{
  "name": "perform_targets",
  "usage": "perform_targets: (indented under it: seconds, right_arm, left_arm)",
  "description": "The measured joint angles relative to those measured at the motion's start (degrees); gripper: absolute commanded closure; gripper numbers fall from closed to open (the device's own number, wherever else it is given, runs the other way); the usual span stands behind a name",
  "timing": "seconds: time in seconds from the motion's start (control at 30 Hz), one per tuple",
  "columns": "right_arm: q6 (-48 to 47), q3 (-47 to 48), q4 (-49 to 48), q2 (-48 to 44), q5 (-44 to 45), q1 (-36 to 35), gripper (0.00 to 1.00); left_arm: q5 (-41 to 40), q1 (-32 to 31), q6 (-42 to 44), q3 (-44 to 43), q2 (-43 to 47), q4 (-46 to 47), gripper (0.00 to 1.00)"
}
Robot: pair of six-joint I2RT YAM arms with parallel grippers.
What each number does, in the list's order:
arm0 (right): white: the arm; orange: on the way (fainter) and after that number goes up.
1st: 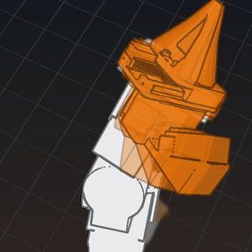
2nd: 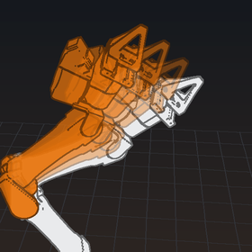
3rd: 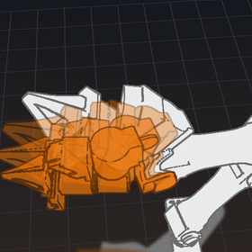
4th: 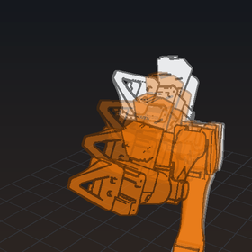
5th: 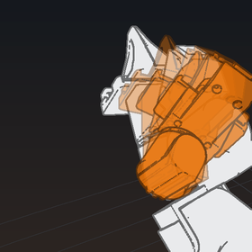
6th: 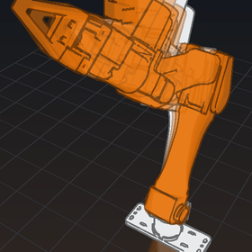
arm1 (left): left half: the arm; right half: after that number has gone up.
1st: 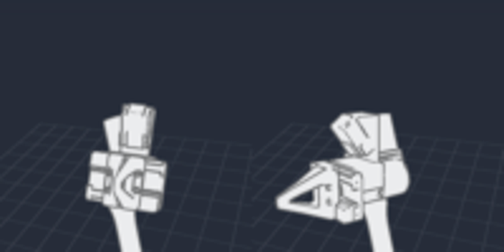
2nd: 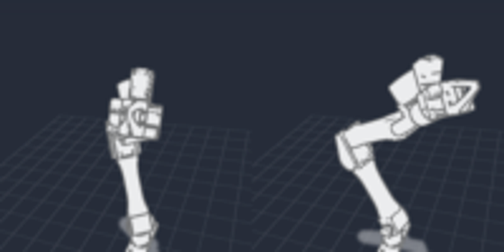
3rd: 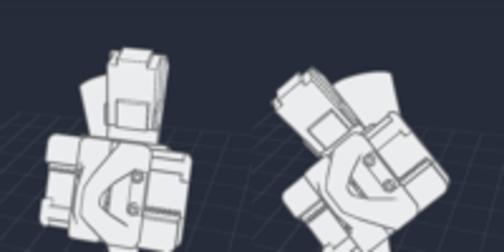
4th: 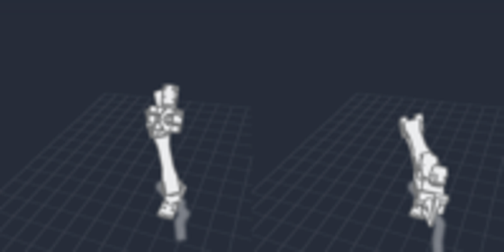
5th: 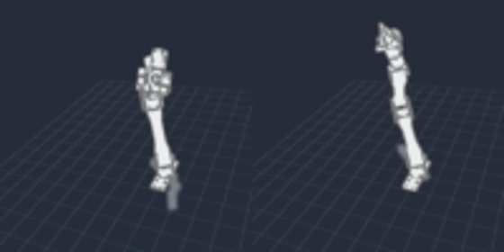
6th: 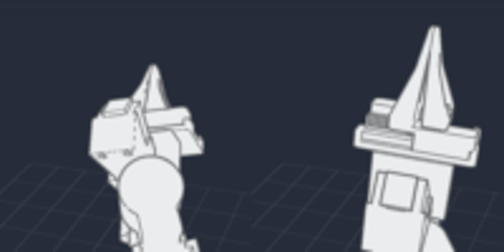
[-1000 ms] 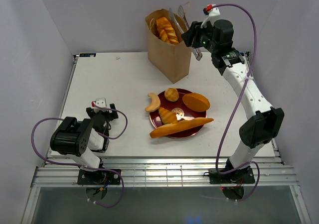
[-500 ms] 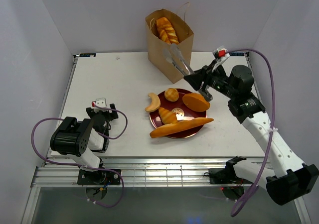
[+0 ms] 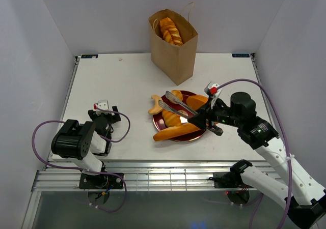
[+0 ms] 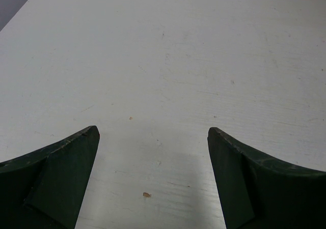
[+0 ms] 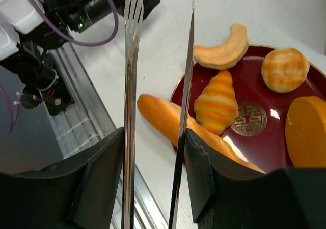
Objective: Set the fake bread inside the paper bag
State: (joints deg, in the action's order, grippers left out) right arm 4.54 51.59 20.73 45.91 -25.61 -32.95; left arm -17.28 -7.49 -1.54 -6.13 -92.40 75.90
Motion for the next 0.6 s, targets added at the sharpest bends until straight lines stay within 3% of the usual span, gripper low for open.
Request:
perform_targets:
  seconds: [0.23, 0.6]
  right_arm:
    - [-3.0, 0.0, 7.5, 0.4, 3.3, -4.9, 0.45]
    - [-7.1, 7.2, 17.5, 7.1, 18.2, -21.3, 0.44]
  left_arm:
    - [0.0, 0.0, 0.0, 0.0, 0.0, 0.0, 0.02]
    - [0.0, 0.0, 0.0, 0.0, 0.0, 0.0, 0.02]
